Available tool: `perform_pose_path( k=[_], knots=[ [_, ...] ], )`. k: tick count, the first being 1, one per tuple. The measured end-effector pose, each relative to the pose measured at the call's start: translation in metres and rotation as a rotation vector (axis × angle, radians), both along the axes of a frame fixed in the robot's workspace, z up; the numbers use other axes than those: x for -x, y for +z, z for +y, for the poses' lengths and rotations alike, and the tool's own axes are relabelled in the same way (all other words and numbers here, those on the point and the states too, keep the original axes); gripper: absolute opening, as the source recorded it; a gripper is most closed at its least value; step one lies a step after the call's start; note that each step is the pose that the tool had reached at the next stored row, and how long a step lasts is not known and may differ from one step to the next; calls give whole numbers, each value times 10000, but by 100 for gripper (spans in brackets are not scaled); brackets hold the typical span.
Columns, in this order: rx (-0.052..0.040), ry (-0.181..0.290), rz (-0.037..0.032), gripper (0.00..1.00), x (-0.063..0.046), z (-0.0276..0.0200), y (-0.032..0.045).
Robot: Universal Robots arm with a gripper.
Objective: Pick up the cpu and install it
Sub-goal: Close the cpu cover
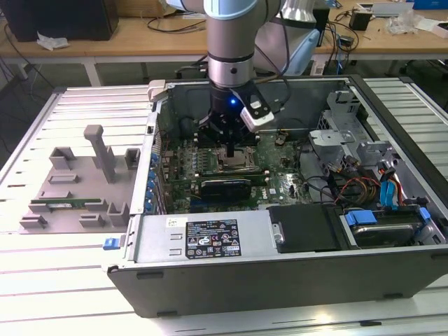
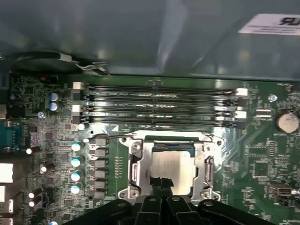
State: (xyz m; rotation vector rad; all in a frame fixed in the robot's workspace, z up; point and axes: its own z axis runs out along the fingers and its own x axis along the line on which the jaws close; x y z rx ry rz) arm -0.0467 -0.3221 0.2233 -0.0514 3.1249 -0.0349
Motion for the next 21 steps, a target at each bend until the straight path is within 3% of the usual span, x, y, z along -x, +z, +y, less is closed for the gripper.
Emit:
perform_pose_path(
  k=[5, 10, 21],
  knots=[
    [-37, 113, -61, 11, 143, 0, -85],
    [-54, 192, -70, 11, 203, 0, -140],
    [-53, 224, -71, 11, 121, 0, -162]
  ],
)
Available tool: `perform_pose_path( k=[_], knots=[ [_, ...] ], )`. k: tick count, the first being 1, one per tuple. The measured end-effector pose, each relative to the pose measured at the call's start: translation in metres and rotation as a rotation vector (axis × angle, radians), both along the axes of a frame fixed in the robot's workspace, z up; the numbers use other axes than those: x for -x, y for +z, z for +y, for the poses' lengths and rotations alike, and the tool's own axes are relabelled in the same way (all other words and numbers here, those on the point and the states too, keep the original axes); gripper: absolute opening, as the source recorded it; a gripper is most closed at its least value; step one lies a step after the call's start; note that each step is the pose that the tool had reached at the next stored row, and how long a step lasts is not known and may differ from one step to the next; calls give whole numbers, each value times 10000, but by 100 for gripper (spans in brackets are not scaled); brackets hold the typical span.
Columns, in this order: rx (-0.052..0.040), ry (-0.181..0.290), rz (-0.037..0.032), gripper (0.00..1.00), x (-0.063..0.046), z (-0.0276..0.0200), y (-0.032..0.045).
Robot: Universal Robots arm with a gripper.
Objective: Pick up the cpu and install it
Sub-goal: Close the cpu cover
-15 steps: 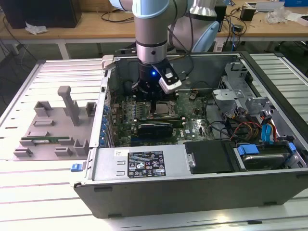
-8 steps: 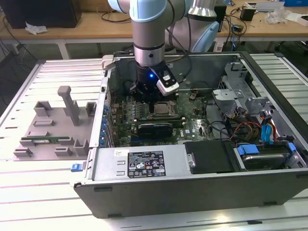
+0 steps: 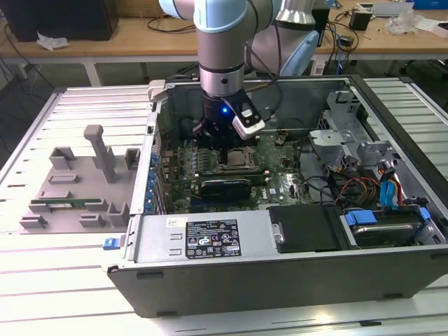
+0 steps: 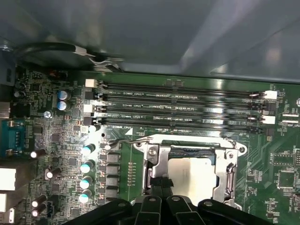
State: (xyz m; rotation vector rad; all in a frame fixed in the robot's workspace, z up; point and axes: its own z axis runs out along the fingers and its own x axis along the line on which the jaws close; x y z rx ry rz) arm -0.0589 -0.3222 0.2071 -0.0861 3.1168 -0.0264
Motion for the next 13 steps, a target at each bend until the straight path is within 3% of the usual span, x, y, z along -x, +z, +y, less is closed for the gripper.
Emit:
perform_pose_path(
  k=[13],
  knots=[
    [2, -1, 1, 11, -101, 1, -3]
  ],
)
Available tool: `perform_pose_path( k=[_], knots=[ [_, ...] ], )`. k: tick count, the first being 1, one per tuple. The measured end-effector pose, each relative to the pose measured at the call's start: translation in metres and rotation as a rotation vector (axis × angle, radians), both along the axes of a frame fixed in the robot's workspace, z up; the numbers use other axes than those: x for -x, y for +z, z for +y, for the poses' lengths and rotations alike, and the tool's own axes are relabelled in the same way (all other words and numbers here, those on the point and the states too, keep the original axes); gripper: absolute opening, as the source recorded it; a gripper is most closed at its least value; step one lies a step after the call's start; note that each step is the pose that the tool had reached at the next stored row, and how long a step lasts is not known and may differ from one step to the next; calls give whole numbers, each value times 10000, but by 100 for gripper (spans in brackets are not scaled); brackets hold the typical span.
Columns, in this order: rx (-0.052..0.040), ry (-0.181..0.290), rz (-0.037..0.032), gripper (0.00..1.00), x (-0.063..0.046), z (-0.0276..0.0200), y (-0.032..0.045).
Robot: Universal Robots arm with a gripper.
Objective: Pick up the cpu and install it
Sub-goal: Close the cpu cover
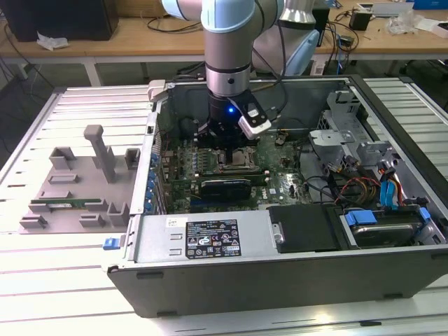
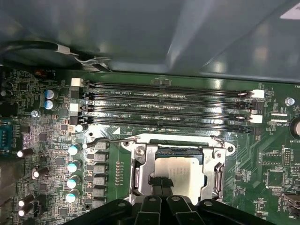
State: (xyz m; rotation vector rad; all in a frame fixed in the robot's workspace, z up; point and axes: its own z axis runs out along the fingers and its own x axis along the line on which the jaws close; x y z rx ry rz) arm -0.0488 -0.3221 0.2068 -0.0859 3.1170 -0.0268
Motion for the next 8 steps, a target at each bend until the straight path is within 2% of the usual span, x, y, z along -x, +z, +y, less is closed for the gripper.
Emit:
perform_pose_path(
  k=[7, 8],
  knots=[
    [-2, 1, -6, 11, 3, 0, 60],
    [0, 2, -18, 11, 40, -1, 60]
  ],
)
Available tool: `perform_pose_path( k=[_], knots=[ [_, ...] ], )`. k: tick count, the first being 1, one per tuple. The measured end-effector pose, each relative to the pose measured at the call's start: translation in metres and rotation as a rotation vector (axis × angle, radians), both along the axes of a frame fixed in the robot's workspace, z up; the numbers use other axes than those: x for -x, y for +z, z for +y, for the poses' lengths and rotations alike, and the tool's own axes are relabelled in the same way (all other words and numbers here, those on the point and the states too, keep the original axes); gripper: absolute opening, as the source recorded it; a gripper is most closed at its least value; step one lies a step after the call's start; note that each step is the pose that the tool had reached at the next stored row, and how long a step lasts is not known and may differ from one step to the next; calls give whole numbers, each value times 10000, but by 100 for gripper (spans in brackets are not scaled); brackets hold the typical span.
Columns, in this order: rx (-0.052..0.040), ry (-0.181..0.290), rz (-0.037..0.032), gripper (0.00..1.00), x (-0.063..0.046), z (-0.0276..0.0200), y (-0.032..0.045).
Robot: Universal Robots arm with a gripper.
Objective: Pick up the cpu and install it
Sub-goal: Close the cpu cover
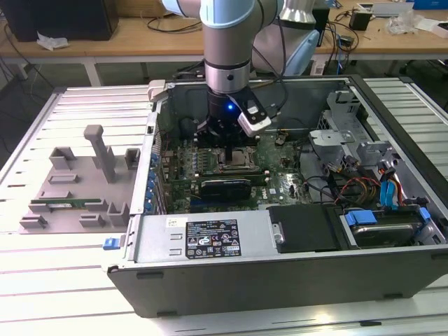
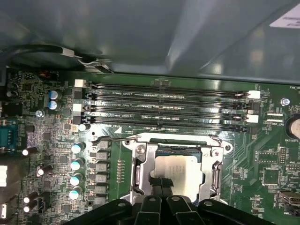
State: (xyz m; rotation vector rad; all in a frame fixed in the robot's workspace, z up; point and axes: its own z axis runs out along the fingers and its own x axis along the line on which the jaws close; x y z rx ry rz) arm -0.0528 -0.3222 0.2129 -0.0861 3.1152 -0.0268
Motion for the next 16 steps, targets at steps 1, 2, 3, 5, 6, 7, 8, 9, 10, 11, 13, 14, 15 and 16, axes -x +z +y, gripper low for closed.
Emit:
perform_pose_path(
  k=[1, 2, 3, 5, 6, 7, 8, 9, 10, 11, 13, 14, 15, 16],
  knots=[
    [-1, -1, -6, 11, 28, 0, -2],
    [-1, -2, -9, 11, 48, 0, -4],
    [-2, -2, -11, 11, 66, 1, -10],
    [-1, -1, -12, 11, 87, 0, -24],
    [-1, -1, -13, 11, 94, 0, -33],
    [-2, -1, -13, 11, 104, 0, -47],
    [-2, 1, -13, 11, 106, 0, -55],
    [-2, 4, -13, 11, 106, 0, -66],
    [1, 6, -11, 11, 107, 0, -80],
    [2, 7, -10, 11, 108, -1, -83],
    [0, 5, -9, 11, 104, 1, -89],
    [2, 7, -9, 11, 94, 1, -90],
    [2, 7, -12, 11, 86, 3, -92],
    [2, 7, -11, 11, 76, 4, -92]
  ],
)
